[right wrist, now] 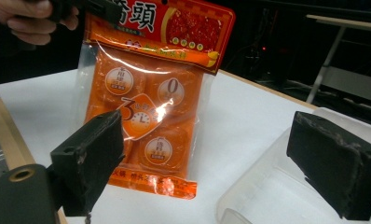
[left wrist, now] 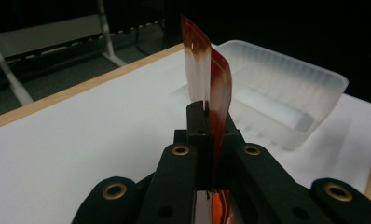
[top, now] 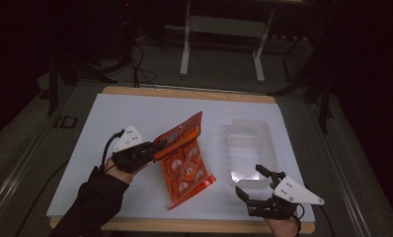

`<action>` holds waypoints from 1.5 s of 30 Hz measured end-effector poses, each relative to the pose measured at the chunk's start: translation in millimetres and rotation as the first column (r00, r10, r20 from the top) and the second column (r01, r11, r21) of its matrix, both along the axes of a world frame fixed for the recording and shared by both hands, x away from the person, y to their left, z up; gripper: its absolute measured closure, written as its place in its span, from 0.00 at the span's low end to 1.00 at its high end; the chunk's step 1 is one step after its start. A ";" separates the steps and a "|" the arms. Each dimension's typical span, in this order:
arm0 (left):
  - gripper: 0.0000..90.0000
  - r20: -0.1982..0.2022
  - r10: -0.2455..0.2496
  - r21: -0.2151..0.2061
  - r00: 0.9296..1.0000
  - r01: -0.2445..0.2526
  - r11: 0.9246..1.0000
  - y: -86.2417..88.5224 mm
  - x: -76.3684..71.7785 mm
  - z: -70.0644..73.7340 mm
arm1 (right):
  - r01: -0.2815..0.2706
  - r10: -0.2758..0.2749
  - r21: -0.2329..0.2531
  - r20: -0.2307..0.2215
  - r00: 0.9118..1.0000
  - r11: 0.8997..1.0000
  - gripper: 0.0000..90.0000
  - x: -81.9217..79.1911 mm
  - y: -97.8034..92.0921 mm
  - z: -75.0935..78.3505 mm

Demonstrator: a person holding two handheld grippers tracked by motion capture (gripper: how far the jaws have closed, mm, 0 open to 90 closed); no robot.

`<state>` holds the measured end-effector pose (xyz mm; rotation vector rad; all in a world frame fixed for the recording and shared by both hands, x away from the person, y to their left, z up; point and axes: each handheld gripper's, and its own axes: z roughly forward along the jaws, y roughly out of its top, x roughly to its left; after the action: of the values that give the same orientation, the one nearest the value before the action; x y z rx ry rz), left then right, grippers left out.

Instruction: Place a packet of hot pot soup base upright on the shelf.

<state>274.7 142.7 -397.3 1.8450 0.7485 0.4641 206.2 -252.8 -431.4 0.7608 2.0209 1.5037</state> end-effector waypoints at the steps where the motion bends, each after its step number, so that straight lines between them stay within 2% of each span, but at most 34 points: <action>1: 1.00 0.006 0.001 0.003 1.000 -0.001 1.000 -0.5 -1.1 1.0 | -0.003 0.003 -0.003 0.001 1.000 1.000 0.12 -0.2 0.1 0.1; 3: 1.00 0.002 -0.014 -0.008 1.000 0.014 1.000 -1.2 -2.8 3.8 | 0.004 -0.004 -0.011 0.002 1.000 1.000 0.12 -0.6 0.2 0.9; 6: 1.00 0.016 -0.032 -0.001 0.999 0.032 0.999 -4.6 -6.1 8.9 | 0.007 -0.007 -0.006 0.000 1.000 1.000 0.12 -0.7 -1.3 1.9; 11: 1.00 0.033 -0.059 -0.014 0.998 0.059 0.998 -12.8 -7.6 20.4 | -0.016 0.016 0.001 -0.016 1.000 1.000 0.15 2.1 -4.5 6.4; 14: 1.00 0.058 -0.084 -0.020 0.995 0.085 0.996 -18.2 -10.0 28.2 | -0.027 0.027 0.012 -0.004 1.000 1.000 0.20 1.1 -8.0 10.0; 16: 1.00 0.083 -0.107 -0.008 0.991 0.108 0.994 -22.9 -11.7 33.2 | -0.026 0.026 0.015 0.000 1.000 1.000 0.20 0.8 -9.9 11.8; 18: 1.00 0.082 -0.116 -0.017 0.990 0.117 0.993 -25.9 -11.7 36.4 | -0.031 0.032 0.030 0.000 1.000 0.999 0.24 1.8 -12.7 14.1; 20: 1.00 0.095 -0.133 -0.014 0.987 0.135 0.991 -28.5 -13.5 40.4 | -0.030 0.031 0.047 -0.011 0.999 0.998 0.24 3.5 -14.3 17.1; 22: 1.00 0.107 -0.146 -0.009 0.983 0.148 0.989 -29.6 -15.3 43.2 | -0.033 0.034 0.043 -0.014 0.999 0.999 0.23 4.7 -14.9 21.4; 24: 1.00 0.110 -0.152 -0.011 0.982 0.154 0.988 -28.6 -15.6 46.3 | -0.034 0.034 0.037 0.004 0.999 0.999 0.22 5.1 -14.6 25.6; 27: 1.00 0.103 -0.159 -0.023 0.982 0.162 0.986 -24.7 -14.1 50.2 | -0.055 0.055 0.023 -0.001 0.998 0.998 0.18 9.7 -13.6 31.5; 29: 1.00 0.102 -0.175 -0.032 0.979 0.179 0.983 -21.1 -13.2 53.3 | -0.077 0.077 0.031 -0.013 0.997 0.997 0.17 14.4 -13.5 35.0; 30: 1.00 0.100 -0.183 -0.034 0.978 0.187 0.982 -19.8 -12.8 54.4 | -0.106 0.107 0.045 -0.034 0.994 0.993 0.17 18.8 -13.0 37.3; 32: 1.00 0.100 -0.199 -0.045 0.975 0.204 0.978 -16.7 -12.0 56.6 | -0.120 0.122 0.034 -0.047 0.991 0.992 0.19 23.2 -11.1 39.2; 33: 1.00 0.095 -0.211 -0.048 0.973 0.216 0.975 -14.4 -11.0 57.9 | -0.148 0.149 0.022 -0.072 0.986 0.989 0.21 26.8 -9.2 40.4; 34: 1.00 0.089 -0.226 -0.063 0.970 0.232 0.971 -12.4 -10.1 58.7 | -0.157 0.157 0.001 -0.075 0.985 0.988 0.24 30.4 -7.5 41.3; 35: 1.00 0.082 -0.225 -0.065 0.971 0.230 0.971 -10.4 -9.0 59.6 | -0.178 0.176 -0.022 -0.088 0.981 0.984 0.32 33.2 -6.0 42.6; 36: 1.00 0.080 -0.223 -0.059 0.972 0.228 0.972 -9.0 -8.5 60.6 | -0.201 0.196 -0.042 -0.104 0.975 0.979 0.33 36.7 -4.6 43.9; 37: 1.00 0.073 -0.231 -0.066 0.970 0.236 0.970 -7.4 -7.6 61.3 | -0.202 0.195 -0.059 -0.108 0.975 0.978 0.37 39.5 -3.3 45.2; 38: 1.00 0.069 -0.236 -0.064 0.969 0.241 0.968 -6.5 -7.3 62.0 | -0.220 0.210 -0.075 -0.122 0.970 0.973 0.38 43.1 -2.6 46.5; 39: 1.00 0.074 -0.237 -0.047 0.969 0.241 0.969 -6.2 -8.0 62.8 | -0.244 0.231 -0.083 -0.137 0.963 0.966 0.39 46.5 -1.2 47.5; 41: 1.00 0.079 -0.264 -0.036 0.961 0.267 0.963 -5.7 -10.3 64.1 | -0.252 0.236 -0.106 -0.143 0.961 0.962 0.39 51.4 1.8 49.6; 42: 1.00 0.086 -0.263 -0.031 0.961 0.267 0.963 -6.2 -11.9 64.5 | -0.270 0.252 -0.109 -0.156 0.955 0.957 0.39 54.7 3.9 50.8; 43: 1.00 0.090 -0.281 -0.021 0.956 0.284 0.959 -6.2 -13.6 65.5 | -0.275 0.256 -0.113 -0.155 0.954 0.955 0.39 56.2 5.4 51.6; 44: 1.00 0.102 -0.286 -0.014 0.953 0.288 0.957 -6.4 -15.2 66.0 | -0.295 0.275 -0.116 -0.161 0.948 0.949 0.39 58.6 8.2 52.8; 45: 1.00 0.108 -0.282 -0.007 0.953 0.284 0.959 -6.8 -17.1 66.8 | -0.304 0.283 -0.118 -0.168 0.944 0.945 0.39 60.0 10.1 53.7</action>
<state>257.6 135.9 -330.5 1.8544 0.4068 0.3616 266.2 -242.7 -377.7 0.5448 2.4140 1.4743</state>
